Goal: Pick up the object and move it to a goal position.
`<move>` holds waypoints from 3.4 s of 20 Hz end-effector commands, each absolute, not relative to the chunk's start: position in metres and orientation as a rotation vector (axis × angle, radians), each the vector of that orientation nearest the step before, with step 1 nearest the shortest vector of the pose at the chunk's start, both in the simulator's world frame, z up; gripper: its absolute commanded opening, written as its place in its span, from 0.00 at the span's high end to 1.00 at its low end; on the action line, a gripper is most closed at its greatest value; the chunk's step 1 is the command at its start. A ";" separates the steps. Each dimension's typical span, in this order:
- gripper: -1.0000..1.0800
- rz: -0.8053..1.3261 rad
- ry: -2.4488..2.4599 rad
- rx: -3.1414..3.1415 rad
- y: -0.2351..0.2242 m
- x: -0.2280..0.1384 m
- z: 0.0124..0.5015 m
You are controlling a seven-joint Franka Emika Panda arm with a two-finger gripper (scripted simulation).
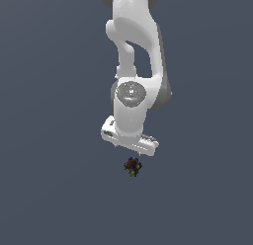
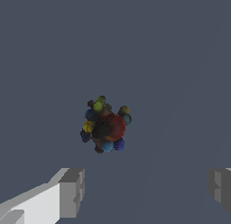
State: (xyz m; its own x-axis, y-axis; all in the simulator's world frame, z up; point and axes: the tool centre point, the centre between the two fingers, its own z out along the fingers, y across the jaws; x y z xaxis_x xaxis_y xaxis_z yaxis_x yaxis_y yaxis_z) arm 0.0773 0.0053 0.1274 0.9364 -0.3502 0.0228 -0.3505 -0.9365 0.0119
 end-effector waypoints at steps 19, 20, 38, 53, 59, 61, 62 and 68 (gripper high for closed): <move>0.04 0.000 -0.990 2.982 0.027 0.113 0.080; 0.04 0.000 -0.983 2.984 0.027 0.112 0.080; 0.04 0.000 -0.990 2.982 0.027 0.112 0.029; 1.00 0.009 -0.990 2.984 0.028 0.114 0.034; 1.00 0.009 -0.990 2.984 0.031 0.106 0.036; 1.00 0.009 -0.990 2.984 0.033 0.101 0.036; 1.00 0.008 -0.990 2.984 0.035 0.099 0.037; 1.00 0.008 -0.990 2.984 0.045 0.077 0.040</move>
